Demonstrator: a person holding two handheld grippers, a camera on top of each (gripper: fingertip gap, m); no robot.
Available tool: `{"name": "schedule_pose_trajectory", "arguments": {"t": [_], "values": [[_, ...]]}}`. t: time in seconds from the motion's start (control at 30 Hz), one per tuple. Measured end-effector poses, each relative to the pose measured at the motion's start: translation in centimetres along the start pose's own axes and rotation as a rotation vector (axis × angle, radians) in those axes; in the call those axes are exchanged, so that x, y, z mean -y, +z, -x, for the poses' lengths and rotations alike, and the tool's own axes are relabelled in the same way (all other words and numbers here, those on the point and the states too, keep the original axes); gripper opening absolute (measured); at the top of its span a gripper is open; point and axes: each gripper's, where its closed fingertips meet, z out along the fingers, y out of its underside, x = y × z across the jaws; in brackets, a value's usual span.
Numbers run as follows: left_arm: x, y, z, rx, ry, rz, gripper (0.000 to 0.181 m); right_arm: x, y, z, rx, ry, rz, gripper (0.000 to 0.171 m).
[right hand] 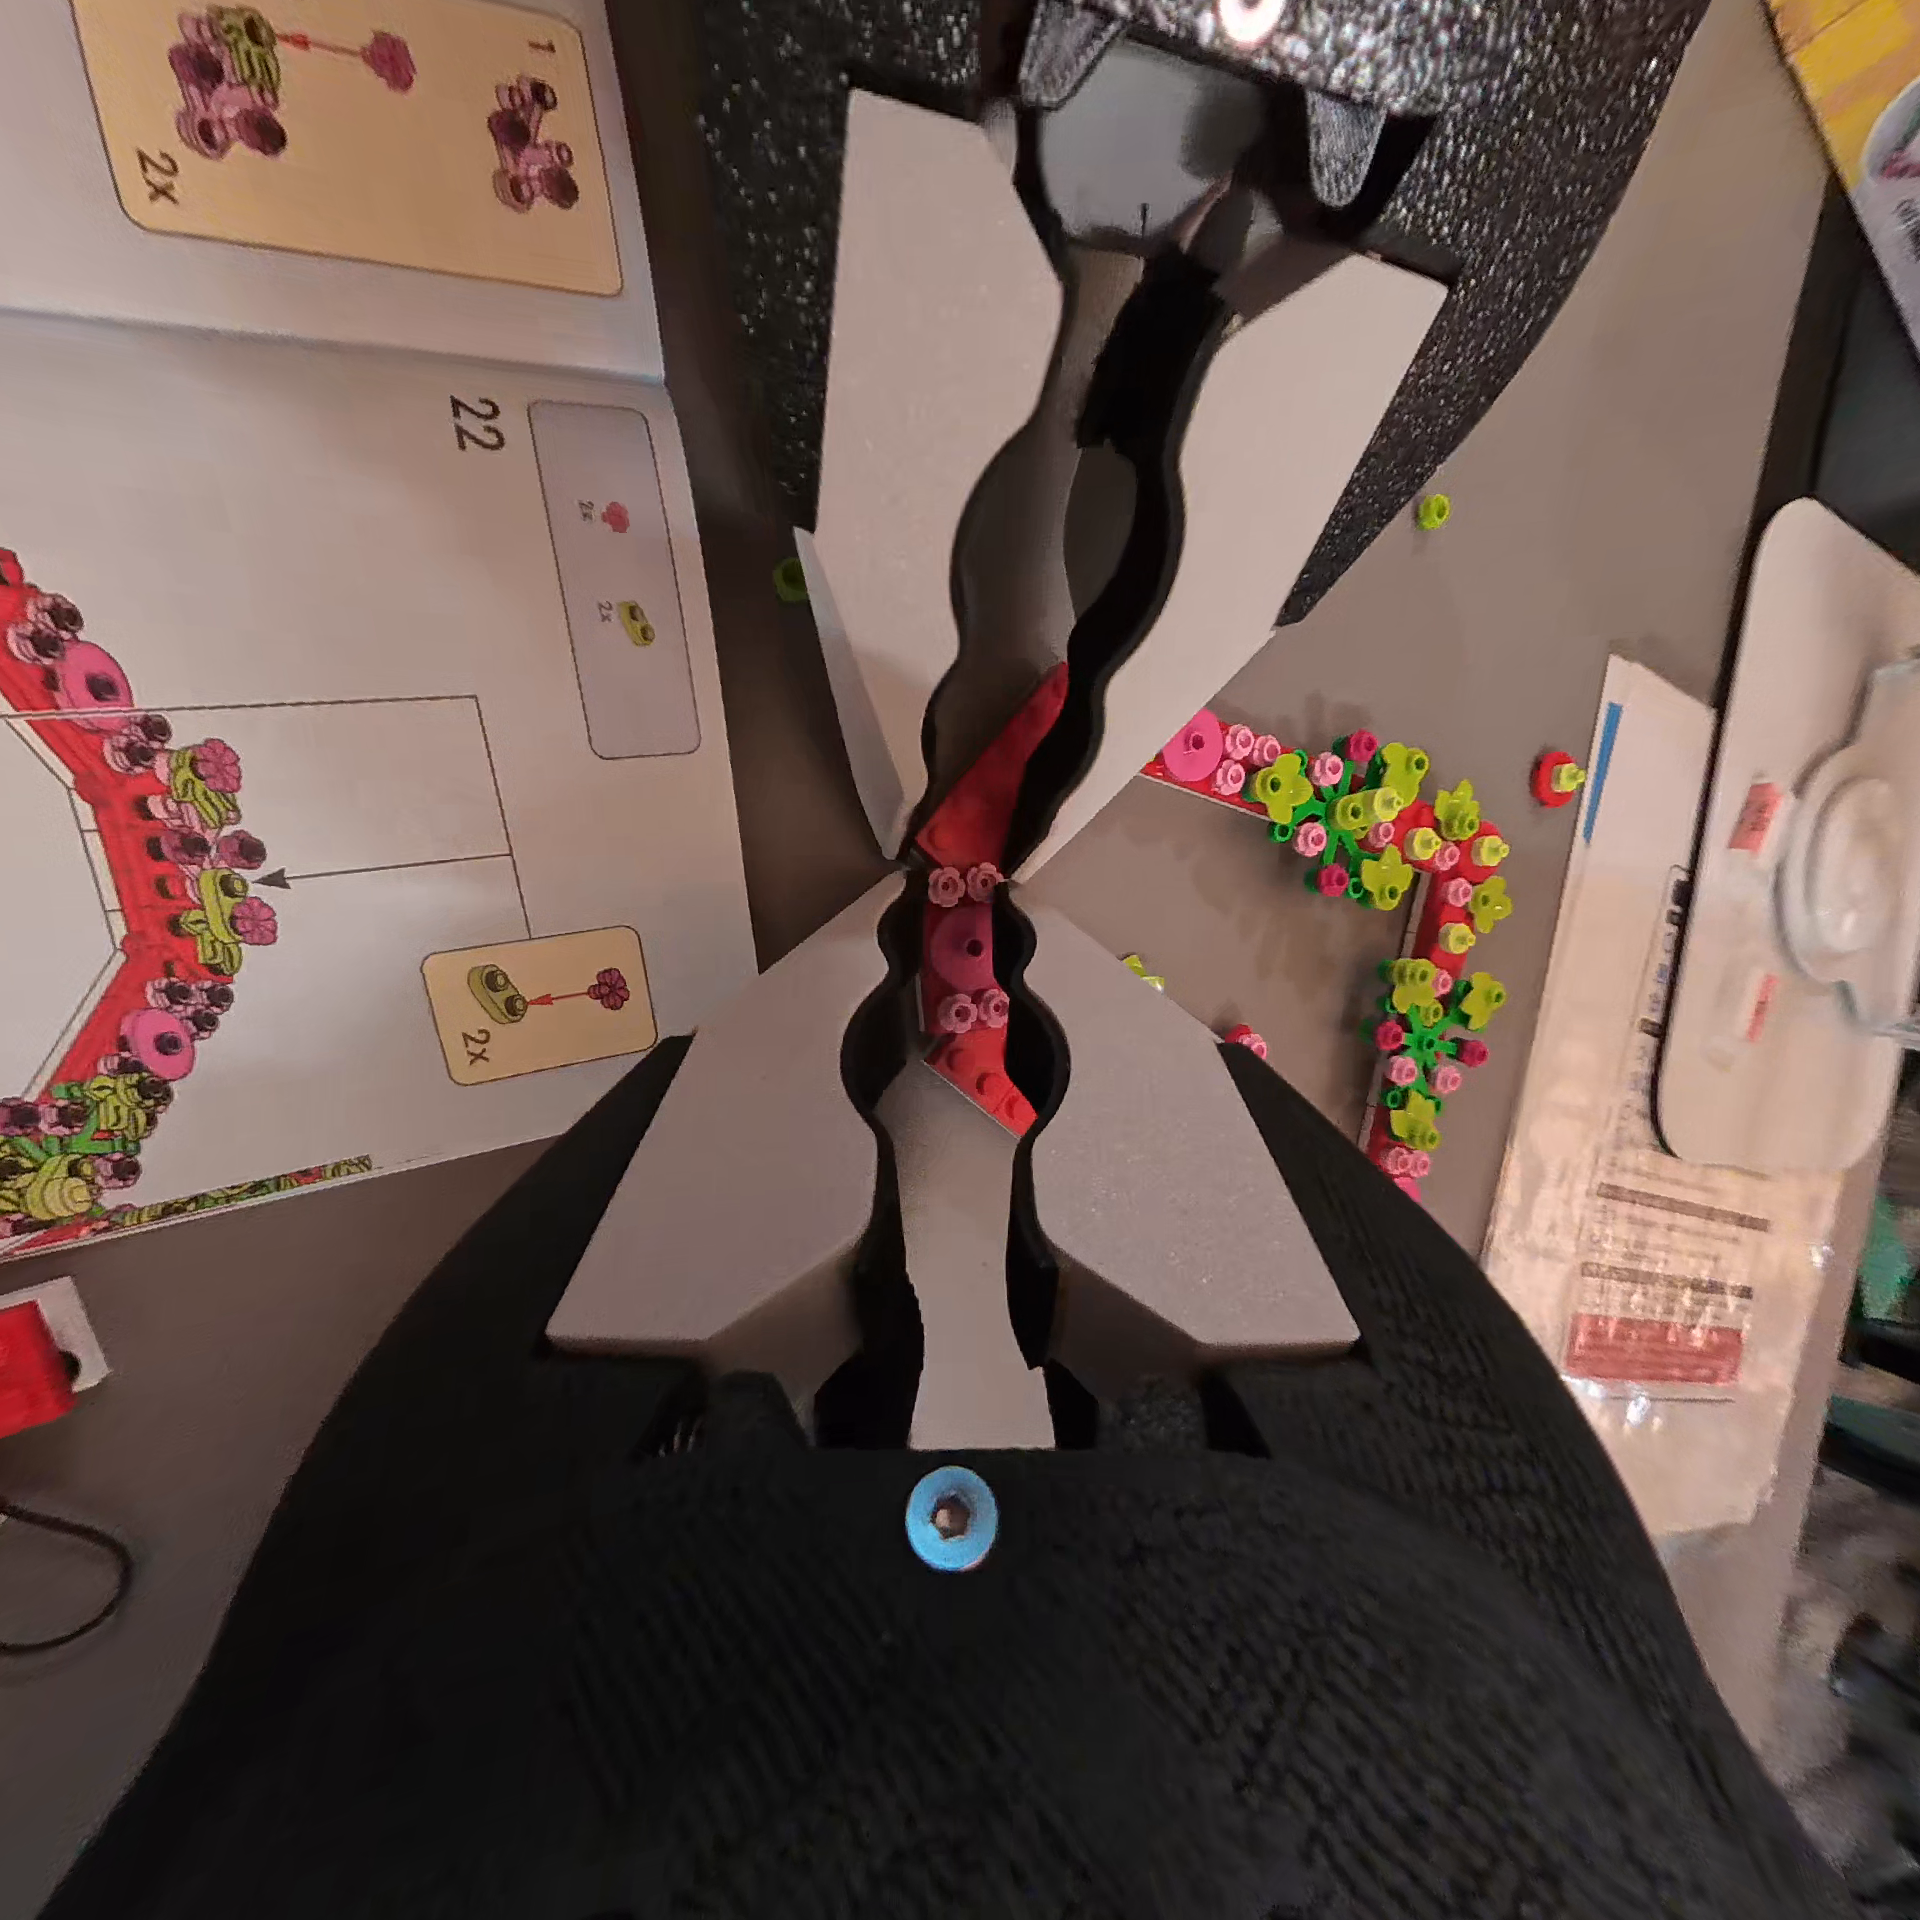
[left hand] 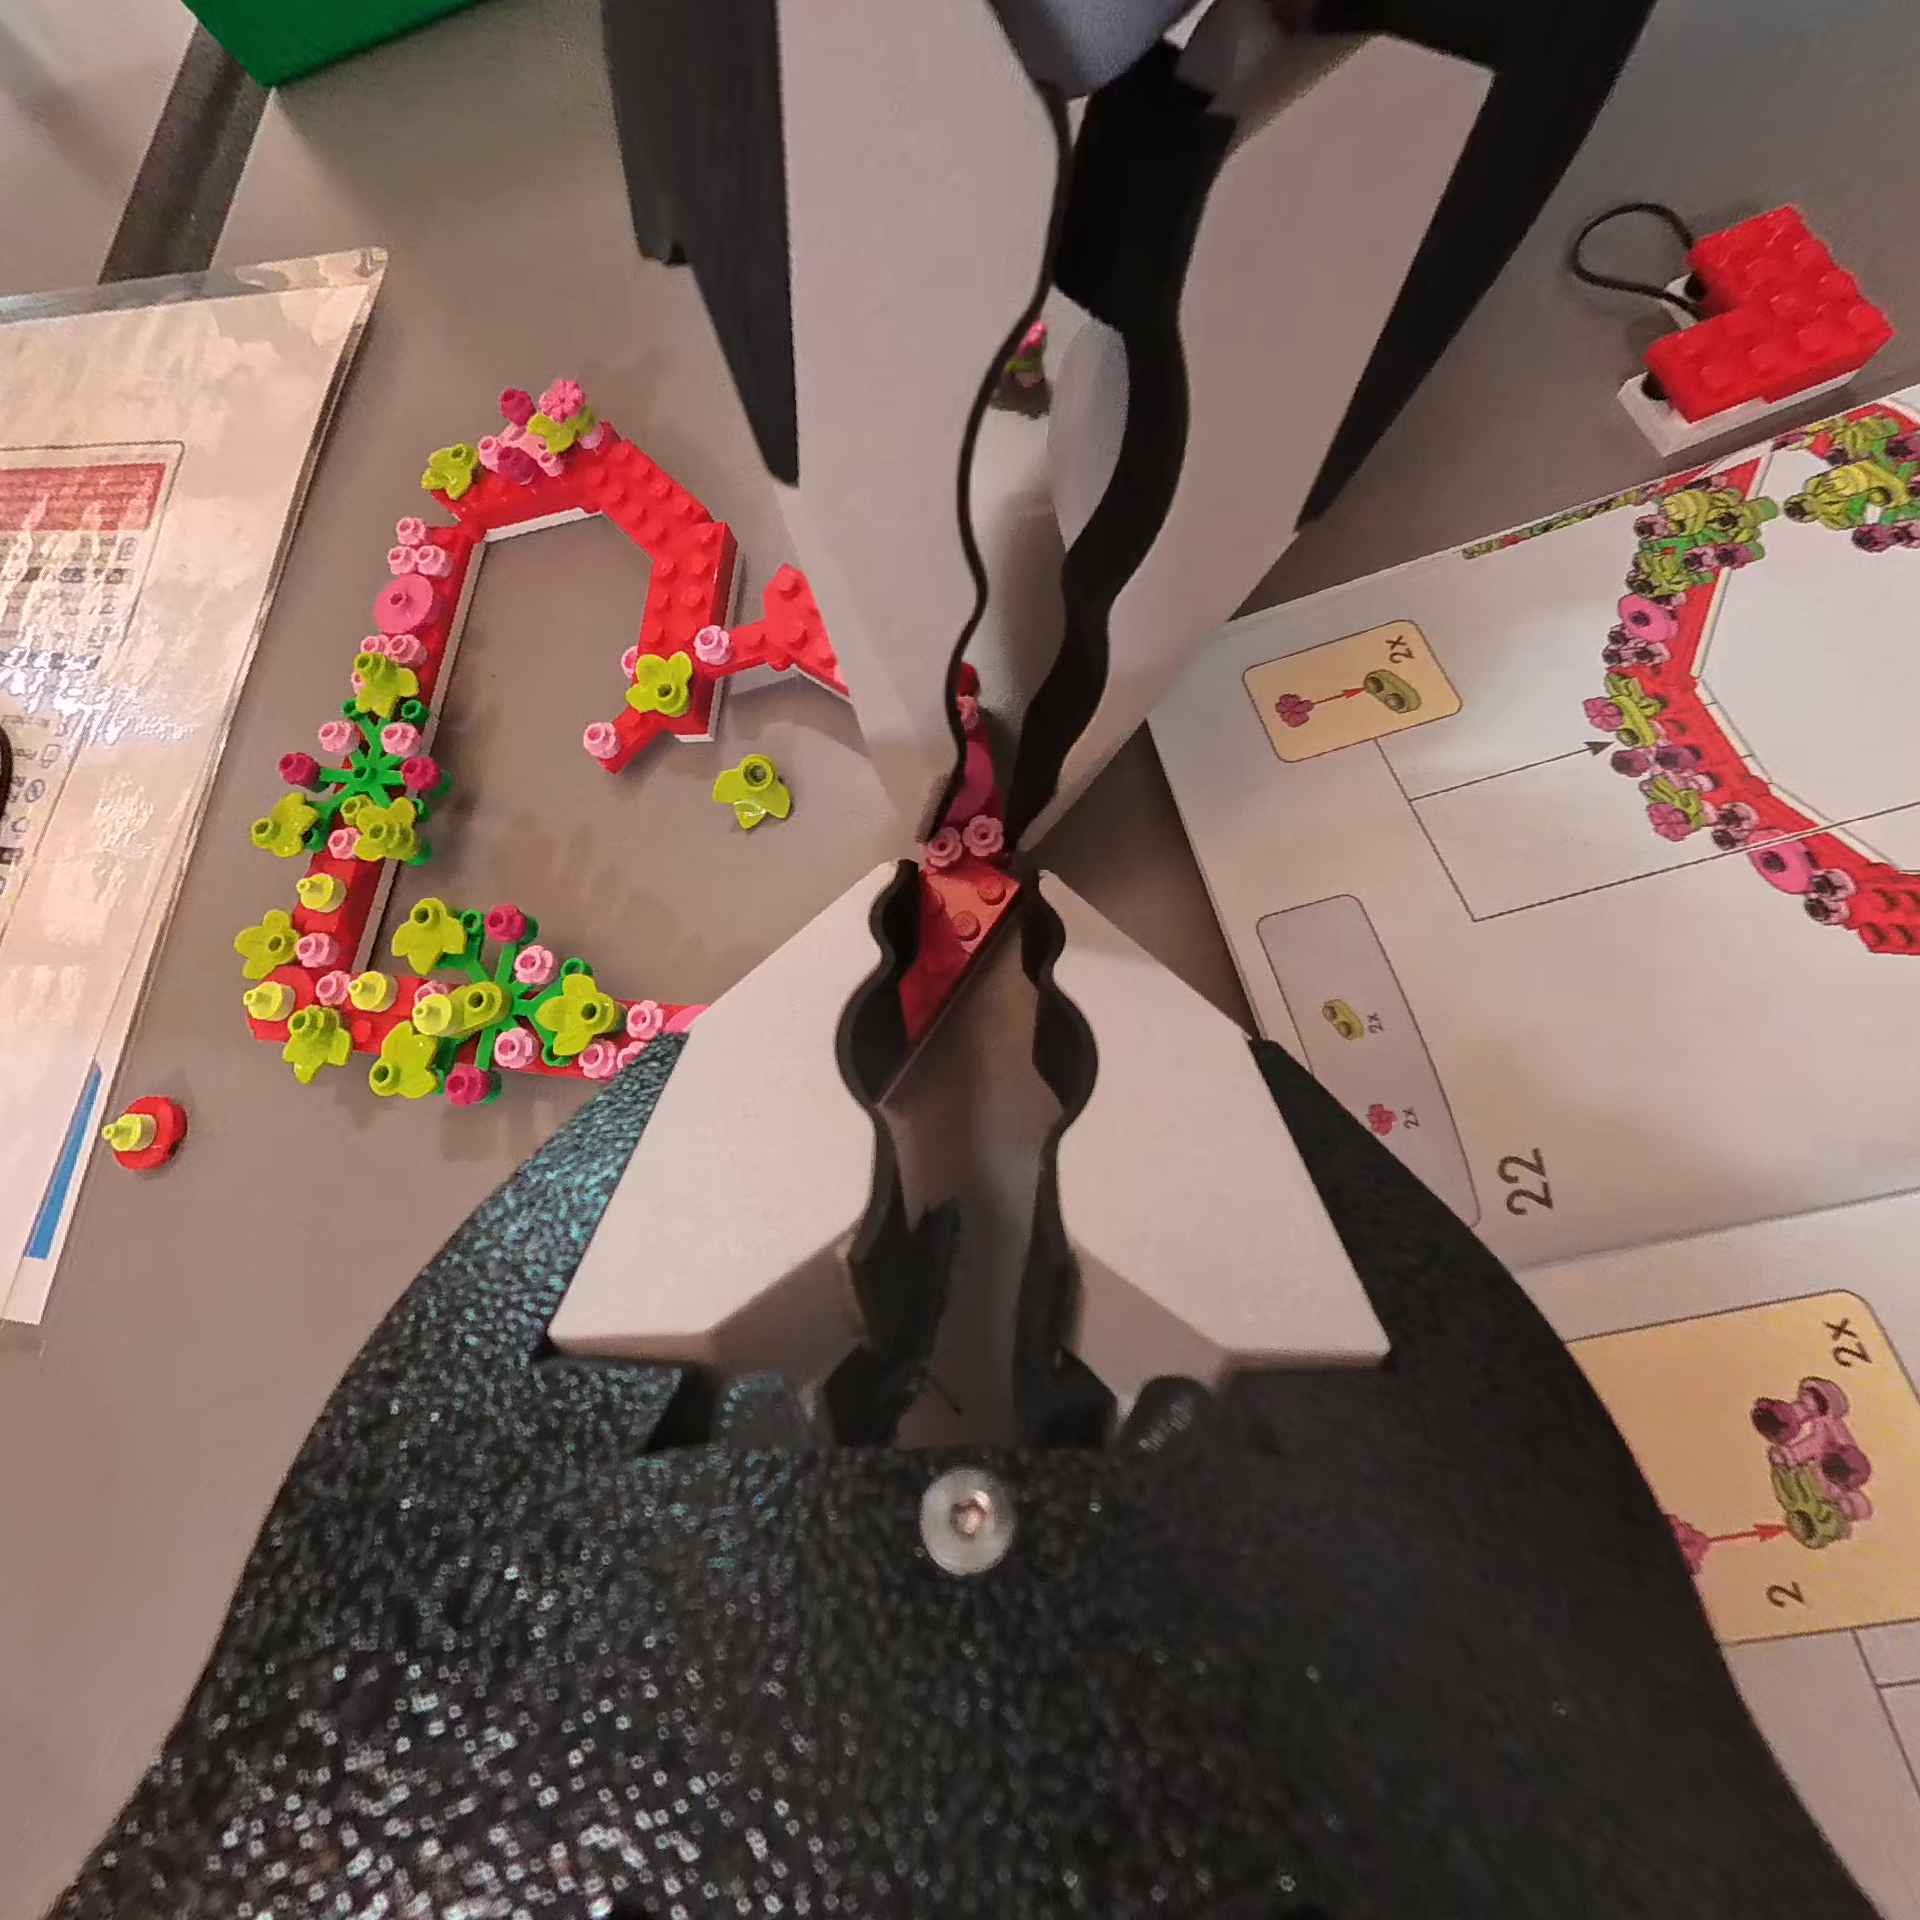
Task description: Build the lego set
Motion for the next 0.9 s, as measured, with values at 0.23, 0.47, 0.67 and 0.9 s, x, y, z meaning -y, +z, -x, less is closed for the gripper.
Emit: {"name": "schedule_pose_trajectory", "arguments": {"t": [0.23, 0.47, 0.67, 0.9], "values": [[-0.1, -0.35, 0.31, 0.034, 0.048, 0.004, 0.027, -0.05, 0.0, -0.03, 0.049, 0.079, -0.03, 0.01], [-0.87, -0.8, 0.71, 0.004, 0.01, -0.003, 0.024, -0.25, -0.1, 0.35, 0.185, 0.216, -0.089, 0.019], [-0.8, -0.69, 0.59, -0.001, 0.018, -0.005, 0.02, -0.34, -0.04, 0.05, 0.249, 0.296, -0.133, 0.016], [-0.75, -0.63, 0.55, 0.008, 0.036, 0.008, 0.017, -0.41, 0.06, -0.19, 0.259, 0.269, -0.111, 0.018]]}}
